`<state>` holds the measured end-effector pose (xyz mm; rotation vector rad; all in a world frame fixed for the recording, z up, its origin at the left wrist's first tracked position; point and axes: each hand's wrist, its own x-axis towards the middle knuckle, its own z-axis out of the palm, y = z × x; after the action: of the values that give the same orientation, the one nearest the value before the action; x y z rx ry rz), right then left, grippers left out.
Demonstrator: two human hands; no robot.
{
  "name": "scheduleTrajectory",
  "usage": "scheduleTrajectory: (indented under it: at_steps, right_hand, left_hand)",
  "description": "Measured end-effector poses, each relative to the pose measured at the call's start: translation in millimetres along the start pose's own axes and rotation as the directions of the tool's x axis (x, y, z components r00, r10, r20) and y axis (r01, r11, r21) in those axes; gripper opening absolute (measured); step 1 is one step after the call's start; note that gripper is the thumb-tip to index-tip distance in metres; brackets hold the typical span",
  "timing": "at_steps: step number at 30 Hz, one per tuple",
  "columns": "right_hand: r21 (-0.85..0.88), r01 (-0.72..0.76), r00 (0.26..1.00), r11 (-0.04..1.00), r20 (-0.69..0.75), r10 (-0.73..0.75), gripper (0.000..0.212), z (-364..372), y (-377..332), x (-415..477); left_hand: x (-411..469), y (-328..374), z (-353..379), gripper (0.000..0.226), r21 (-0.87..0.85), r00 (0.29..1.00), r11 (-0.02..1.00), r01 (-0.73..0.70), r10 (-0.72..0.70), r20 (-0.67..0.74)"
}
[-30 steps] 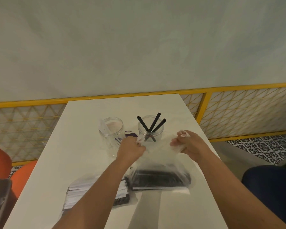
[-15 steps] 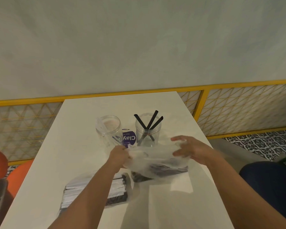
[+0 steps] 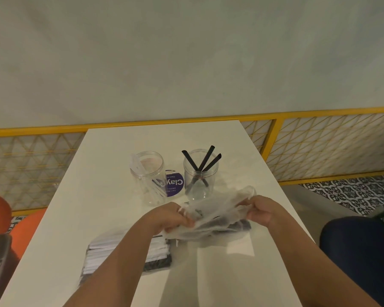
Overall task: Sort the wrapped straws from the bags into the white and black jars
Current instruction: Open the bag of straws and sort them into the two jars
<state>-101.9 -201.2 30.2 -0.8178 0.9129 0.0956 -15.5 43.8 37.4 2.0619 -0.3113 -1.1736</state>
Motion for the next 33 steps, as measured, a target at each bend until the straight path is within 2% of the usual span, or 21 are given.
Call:
scheduleTrajectory:
  at_steps: [2,4,5,7,8,10,11,13,15,16,17,18,20,21,23,24,25,27,30,32,33]
  right_hand:
    - [0.028,0.007,1.000,1.000,-0.003,-0.007,0.021,-2,3,1]
    - [-0.001,0.005,0.999,1.000,0.034,-0.005,0.022,-8,6,2]
    - [-0.028,-0.002,0.998,1.000,0.070,0.004,0.021,-11,7,1]
    - [-0.107,-0.016,0.990,0.994,0.140,0.031,0.020,-15,11,-1]
    - [-0.149,-0.029,0.987,0.988,0.151,0.052,0.018,-16,14,-3]
    - [-0.130,-0.058,0.990,0.990,0.120,0.074,0.008,-19,20,-2]
    - [-0.077,-0.071,0.991,0.995,0.105,0.078,0.008,-20,22,-1]
    - [0.040,-0.078,0.992,0.996,0.098,0.074,0.008,-24,24,2]
    - [0.084,-0.068,0.993,0.994,0.097,0.060,0.005,-28,22,3]
    - [0.101,-0.056,0.992,0.993,0.118,0.044,0.001,-27,21,3]
    - [0.126,-0.033,0.994,0.992,0.108,0.019,0.008,-31,22,7]
    - [0.140,-0.021,0.992,0.990,0.127,0.003,0.014,-31,21,10]
    - [0.163,0.011,0.994,0.987,0.106,-0.028,0.014,-31,24,15]
    - [0.161,0.030,0.995,0.987,0.091,-0.045,0.025,-33,25,19]
    - [0.164,0.057,0.993,0.985,0.095,-0.074,0.044,-38,25,26]
    - [0.155,0.042,0.990,0.987,0.123,-0.061,0.040,-42,25,29]
    - [0.123,0.026,0.991,0.992,0.130,-0.042,0.027,-42,25,26]
    - [0.076,-0.020,0.995,0.997,0.100,0.012,0.018,-40,27,21]
    - [-0.019,0.010,1.000,1.000,0.002,-0.010,0.001,-34,28,13]
    - [-0.200,0.049,0.992,0.979,-0.104,-0.071,0.017,-29,24,9]
    - [-0.360,0.113,0.966,0.926,-0.180,-0.188,0.024,-26,22,7]
  left_hand:
    - [11,-5,3,0.011,-0.049,0.990,0.998,0.025,-0.032,-0.134]
    - [19,-10,2,0.007,-0.291,0.970,0.956,0.047,-0.114,-0.216]
    - [18,-10,0,0.008,-0.459,0.965,0.886,0.069,-0.175,-0.193]
    - [19,-12,-1,0.012,-0.769,0.973,0.626,0.129,-0.230,-0.024]
    - [21,-14,-1,0.020,-0.887,0.983,0.437,0.147,-0.165,0.082]
    - [37,-25,0,0.049,-0.991,0.994,0.086,0.101,-0.040,0.097]
    - [40,-27,0,0.050,-0.994,0.994,0.033,0.103,-0.036,0.102]
    - [42,-34,-3,0.033,-0.984,0.989,0.118,0.135,-0.068,0.128]
    - [35,-37,-6,0.024,-0.876,0.989,0.463,0.132,-0.127,0.082]
    - [33,-37,-5,0.022,-0.749,0.990,0.648,0.137,-0.114,0.083]
    - [29,-35,-3,0.021,-0.621,0.990,0.772,0.138,-0.100,0.096]
    - [28,-35,-3,0.021,-0.531,0.992,0.838,0.127,-0.099,0.081]
    - [28,-32,-4,0.030,-0.576,0.990,0.811,0.108,-0.142,-0.015]
    - [24,-28,-5,0.026,-0.675,0.990,0.733,0.080,-0.139,-0.034]
    - [23,-26,-7,0.014,-0.883,0.990,0.469,0.013,-0.130,-0.054]
    - [25,-26,-7,0.016,-0.943,0.991,0.332,-0.014,-0.123,-0.058]
    - [24,-24,-5,0.019,-0.968,0.991,0.250,-0.026,-0.122,-0.058]
    - [22,-26,1,0.025,-0.973,0.992,0.229,-0.041,-0.108,-0.067]
    - [25,-34,11,0.022,-0.945,0.994,0.325,-0.032,-0.086,-0.064]
    - [21,-32,12,0.020,-0.919,0.991,0.392,-0.035,-0.106,-0.083]
    - [21,-32,12,0.017,-0.907,0.986,0.420,-0.036,-0.132,-0.100]
